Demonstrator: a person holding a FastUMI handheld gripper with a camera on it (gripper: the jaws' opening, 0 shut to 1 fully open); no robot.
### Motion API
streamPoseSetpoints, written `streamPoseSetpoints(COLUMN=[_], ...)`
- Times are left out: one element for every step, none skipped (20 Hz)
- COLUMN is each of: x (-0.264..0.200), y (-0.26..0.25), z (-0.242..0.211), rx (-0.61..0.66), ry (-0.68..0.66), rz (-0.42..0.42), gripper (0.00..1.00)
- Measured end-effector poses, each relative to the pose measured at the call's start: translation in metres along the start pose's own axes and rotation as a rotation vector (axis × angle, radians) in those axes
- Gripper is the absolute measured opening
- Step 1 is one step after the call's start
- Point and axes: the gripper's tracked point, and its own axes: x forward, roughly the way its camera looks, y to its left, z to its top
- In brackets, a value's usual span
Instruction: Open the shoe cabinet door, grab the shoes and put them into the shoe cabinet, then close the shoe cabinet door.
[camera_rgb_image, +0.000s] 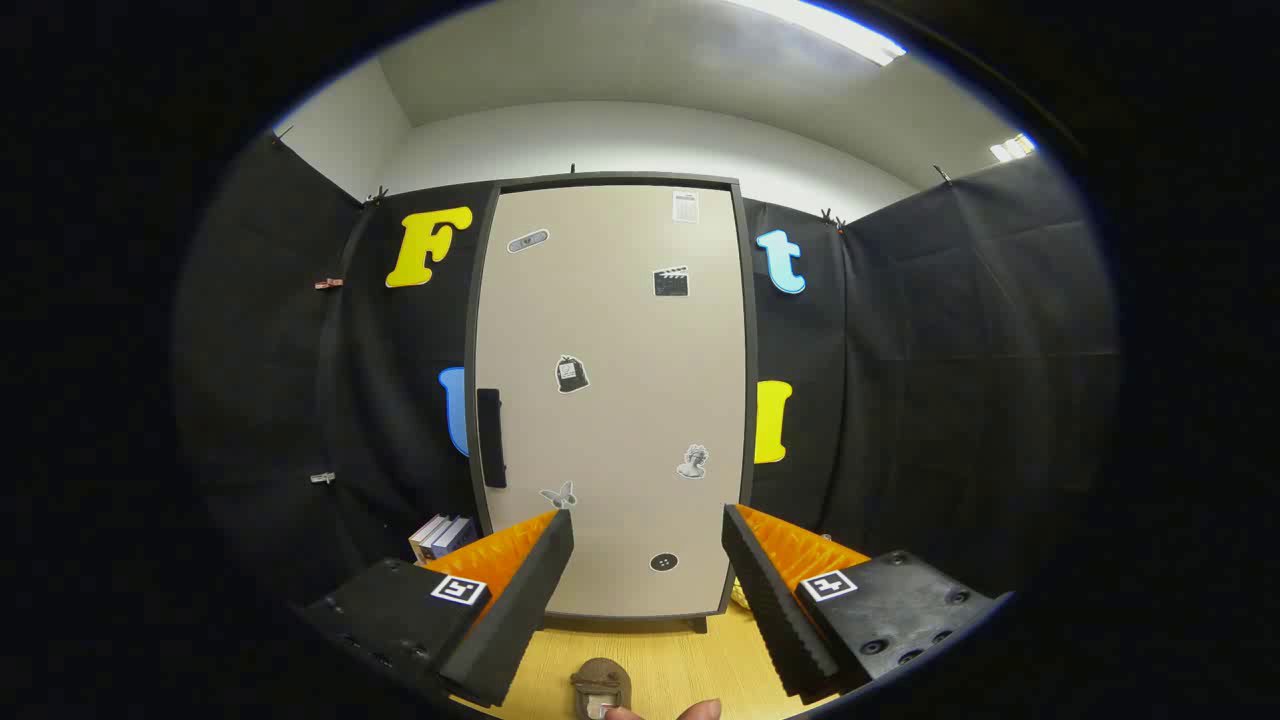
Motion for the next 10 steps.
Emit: streamPoseSetpoints(x=[0.0002,-0.0002,-0.0003,-0.0002,-0.0012,-0.0011,-0.0012,-0.0017,-0.0019,-0.0012], y=[0.0001,-0.0005,-0.0007,-0.0002,0.0001,0.0001,0.0015,0.0026,0.0035,0.0041], z=[-0.0006,-0.0014,-0.0023,-0.0034,-0.0038,-0.0038,-0.0042,-0.0035,-0.0045,-0.0043], rx=[0.001,0.002,0.0,-0.001,0.0,0.001,0.001,0.0,-0.001,-0.002], ry=[0.002,0.003,0.005,0.009,0.011,0.013,0.013,0.013,0.014,0.016], rz=[0.001,0.0,0.0,0.0,0.002,0.003,0.004,0.005,0.006,0.008], gripper=[0.98,0.98,0.98,0.98,0.98,0.98,0.98,0.98,0.98,0.98])
